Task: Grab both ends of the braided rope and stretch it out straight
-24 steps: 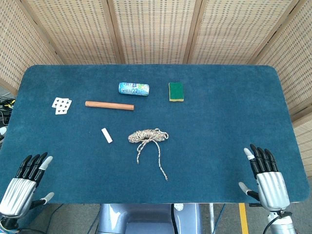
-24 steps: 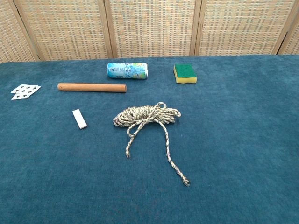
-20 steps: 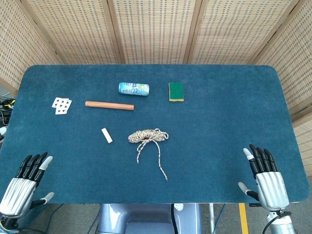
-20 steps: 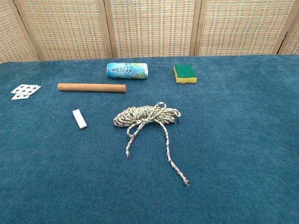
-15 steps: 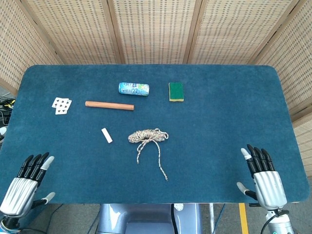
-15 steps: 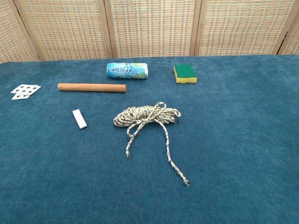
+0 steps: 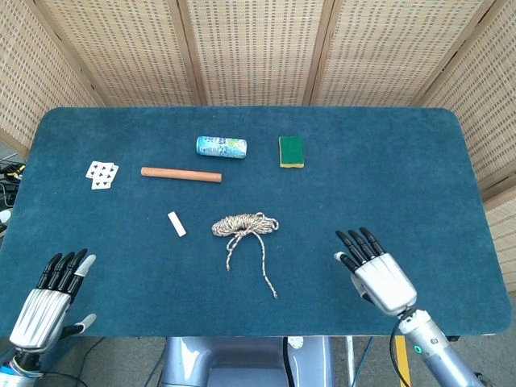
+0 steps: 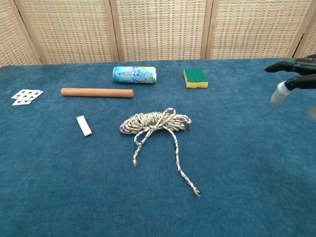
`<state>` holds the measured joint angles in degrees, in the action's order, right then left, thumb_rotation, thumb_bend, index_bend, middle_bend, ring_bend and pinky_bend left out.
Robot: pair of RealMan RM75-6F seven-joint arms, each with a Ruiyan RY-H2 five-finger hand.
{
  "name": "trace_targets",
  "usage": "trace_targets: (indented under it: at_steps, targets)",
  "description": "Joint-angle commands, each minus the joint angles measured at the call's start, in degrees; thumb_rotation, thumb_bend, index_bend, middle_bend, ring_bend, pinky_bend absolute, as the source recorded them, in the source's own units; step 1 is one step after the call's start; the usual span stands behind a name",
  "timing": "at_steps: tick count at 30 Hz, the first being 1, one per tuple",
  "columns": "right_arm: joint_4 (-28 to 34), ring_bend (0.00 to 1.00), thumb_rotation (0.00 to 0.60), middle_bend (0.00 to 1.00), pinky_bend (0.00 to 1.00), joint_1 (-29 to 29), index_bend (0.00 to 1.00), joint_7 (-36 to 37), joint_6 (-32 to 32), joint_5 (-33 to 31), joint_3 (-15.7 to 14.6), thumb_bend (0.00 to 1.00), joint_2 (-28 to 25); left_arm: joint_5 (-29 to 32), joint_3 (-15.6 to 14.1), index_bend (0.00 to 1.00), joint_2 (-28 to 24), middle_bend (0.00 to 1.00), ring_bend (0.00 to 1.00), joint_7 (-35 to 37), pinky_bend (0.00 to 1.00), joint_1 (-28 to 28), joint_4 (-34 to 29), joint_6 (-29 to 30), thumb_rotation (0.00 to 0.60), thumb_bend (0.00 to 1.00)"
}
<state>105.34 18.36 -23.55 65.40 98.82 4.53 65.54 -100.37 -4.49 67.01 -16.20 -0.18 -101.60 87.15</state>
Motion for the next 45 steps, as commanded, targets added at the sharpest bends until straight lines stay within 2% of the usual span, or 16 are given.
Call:
trace_targets:
  at_steps: [1, 9, 16, 36, 45]
  targets:
    - [-0.06, 0.0, 0.6, 0.0, 0.0, 5.11, 0.3, -0.86, -5.63, 1.08, 0.44, 0.73, 1.21, 0.77, 0.23, 0.0, 0.58, 0.0, 0.0, -1.19, 0.0, -0.4, -0.11, -0.95, 0.6, 0.0]
    - [-3.14, 0.0, 0.6, 0.0, 0.0, 11.47, 0.33, -4.76, -13.83, 1.4, -0.47, 0.75, 7.7, 1.61, 0.22, 0.0, 1.57, 0.0, 0.0, -3.4, 0.0, -0.69, -0.02, -1.98, 0.6, 0.0]
    - [-7.05, 0.0, 0.6, 0.0, 0.0, 14.11, 0.35, -8.36, -17.7, -0.49, -1.64, 0.78, 14.0, 1.9, 0.04, 0.0, 1.94, 0.0, 0.0, -4.09, 0.0, -0.77, 0.0, -2.25, 0.6, 0.0]
    - [-10.22, 0.0, 0.6, 0.0, 0.0, 17.3, 0.38, -17.62, -20.74, -10.13, -1.99, 0.81, 23.3, 2.69, -0.09, 0.0, 1.96, 0.0, 0.0, -4.04, 0.0, -1.38, -0.17, -2.99, 0.6, 0.0]
    - [-11.3, 0.0, 0.6, 0.0, 0.0, 18.43, 0.39, -21.46, -20.72, -13.29, -2.72, 0.81, 25.18, 3.08, -0.06, 0.0, 1.81, 0.0, 0.0, -3.64, 0.0, -1.64, -0.2, -3.16, 0.6, 0.0]
